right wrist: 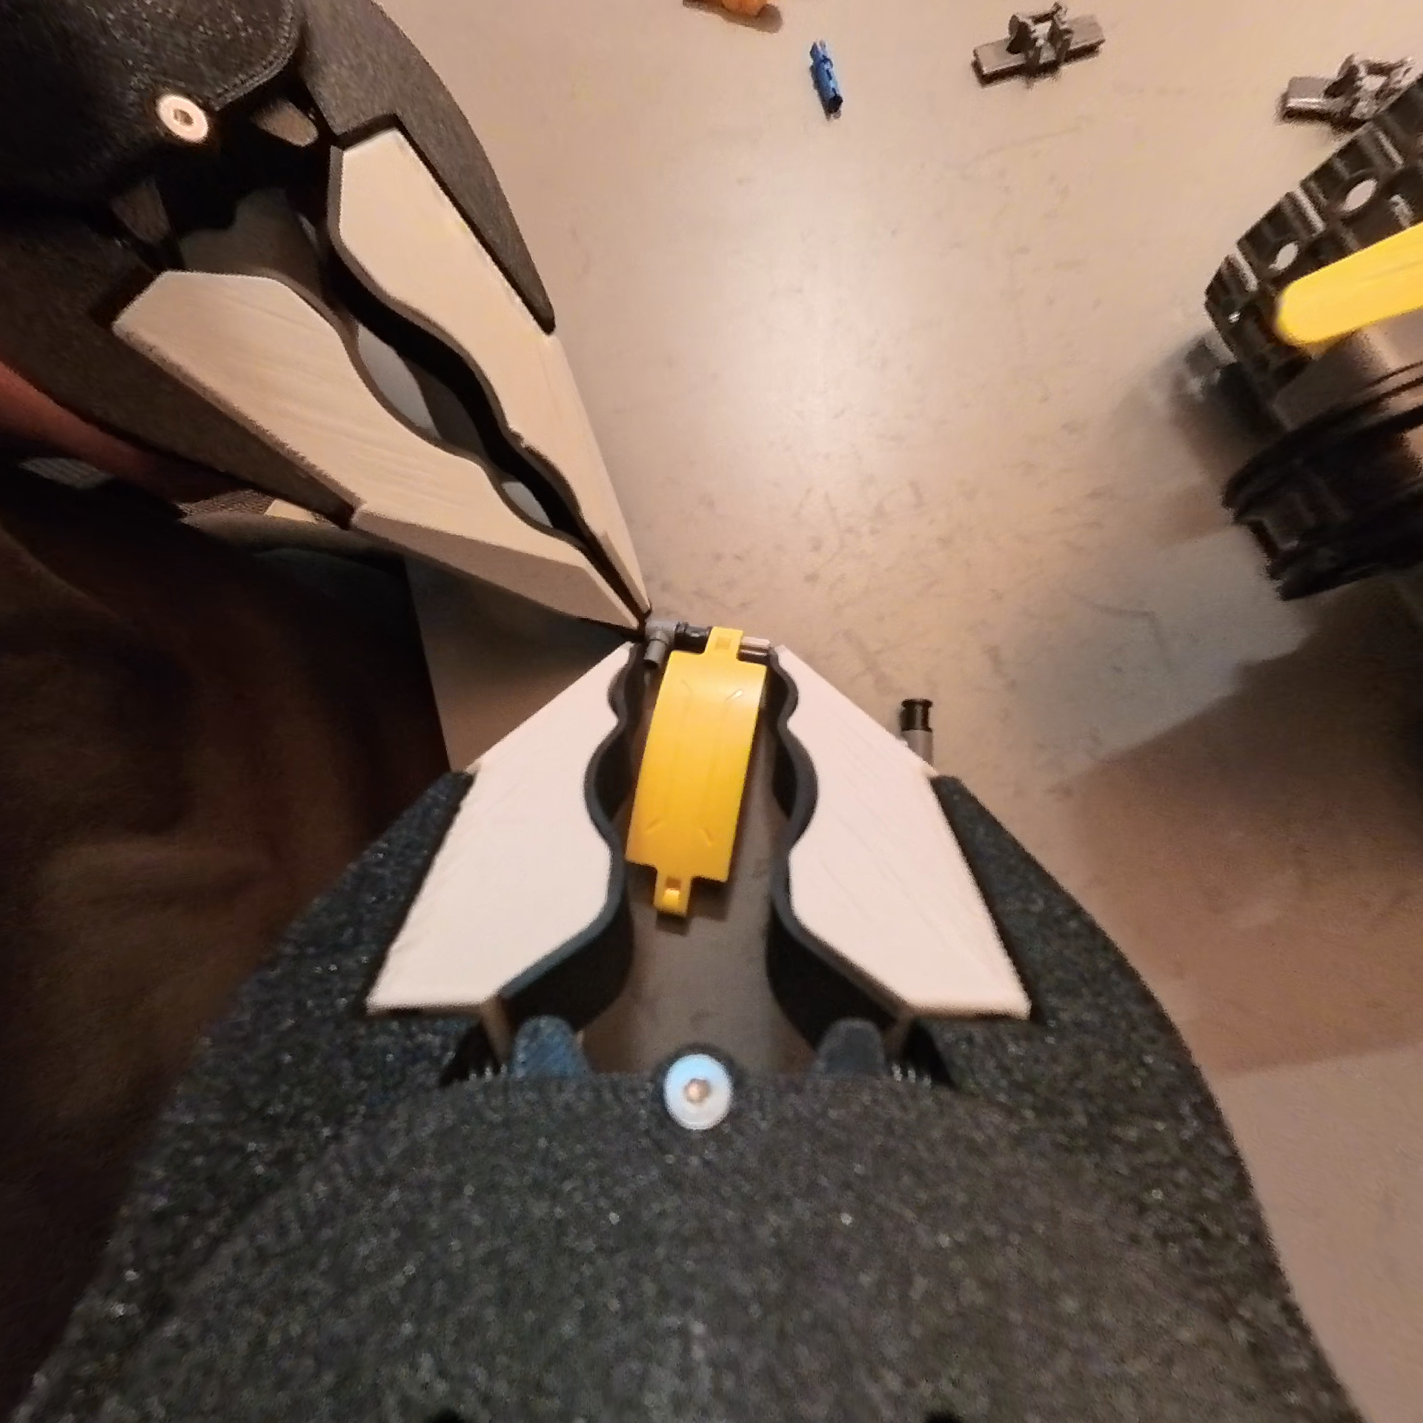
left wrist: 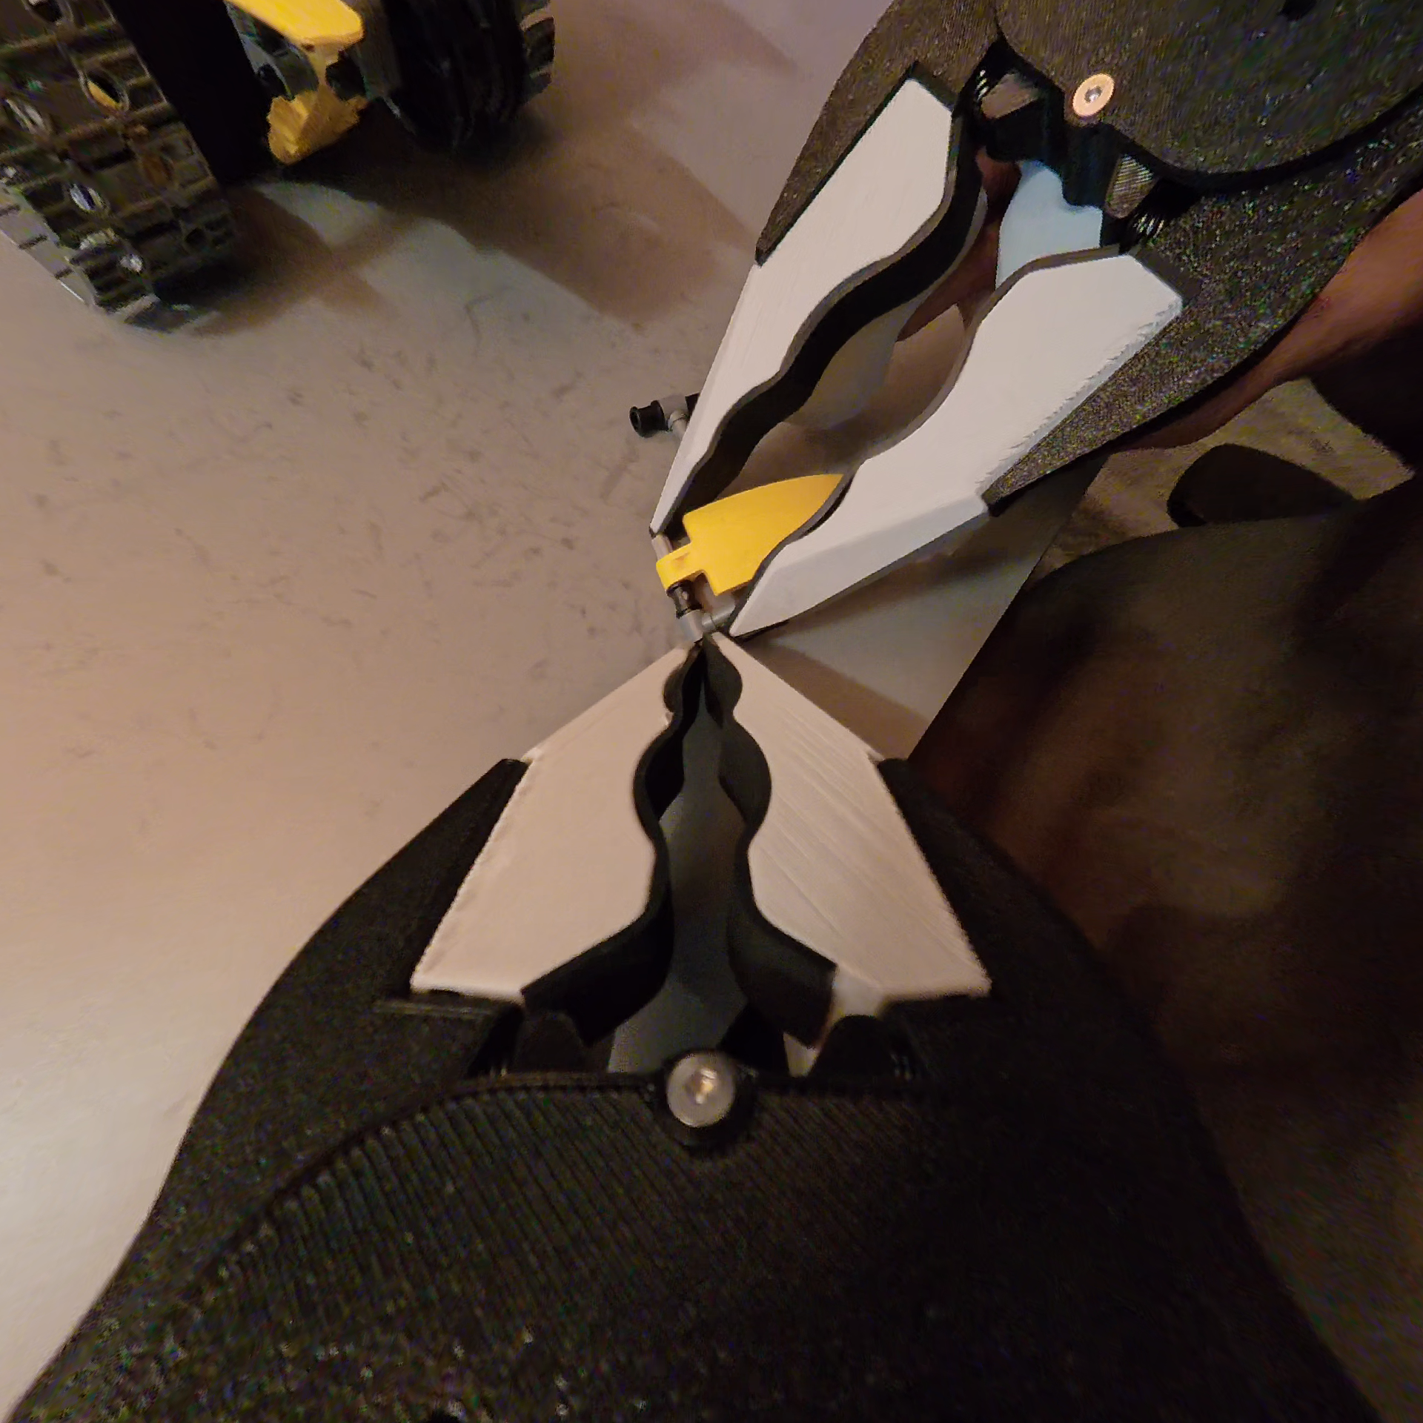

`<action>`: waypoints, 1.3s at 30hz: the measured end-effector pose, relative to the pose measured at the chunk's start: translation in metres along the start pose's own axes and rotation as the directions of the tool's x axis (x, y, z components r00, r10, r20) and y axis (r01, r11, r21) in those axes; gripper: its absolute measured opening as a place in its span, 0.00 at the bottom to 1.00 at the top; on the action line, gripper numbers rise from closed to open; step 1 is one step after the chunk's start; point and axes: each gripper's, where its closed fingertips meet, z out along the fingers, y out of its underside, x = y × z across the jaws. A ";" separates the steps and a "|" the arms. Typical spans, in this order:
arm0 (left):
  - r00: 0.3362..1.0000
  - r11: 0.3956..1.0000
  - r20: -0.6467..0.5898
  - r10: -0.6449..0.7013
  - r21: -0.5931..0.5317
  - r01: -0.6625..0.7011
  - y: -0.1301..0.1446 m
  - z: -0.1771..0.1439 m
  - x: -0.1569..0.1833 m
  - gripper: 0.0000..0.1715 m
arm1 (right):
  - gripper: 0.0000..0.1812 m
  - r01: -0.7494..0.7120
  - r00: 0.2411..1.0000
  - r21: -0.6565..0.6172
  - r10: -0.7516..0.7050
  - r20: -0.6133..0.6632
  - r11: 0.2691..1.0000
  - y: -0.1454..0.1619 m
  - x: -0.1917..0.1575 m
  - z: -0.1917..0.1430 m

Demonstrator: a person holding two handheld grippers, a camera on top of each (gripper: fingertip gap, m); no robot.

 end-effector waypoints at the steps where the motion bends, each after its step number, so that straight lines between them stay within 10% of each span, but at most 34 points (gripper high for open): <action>1: 1.000 1.000 0.012 0.018 -0.003 -0.018 0.000 0.000 0.000 0.00 | 0.17 0.004 1.000 0.001 -0.003 -0.003 1.000 0.000 0.000 0.000; 39: 0.989 0.990 0.079 0.126 -0.072 -0.120 0.001 0.002 -0.005 0.00 | 0.18 0.056 0.998 -0.001 -0.056 -0.027 0.998 0.004 -0.003 -0.002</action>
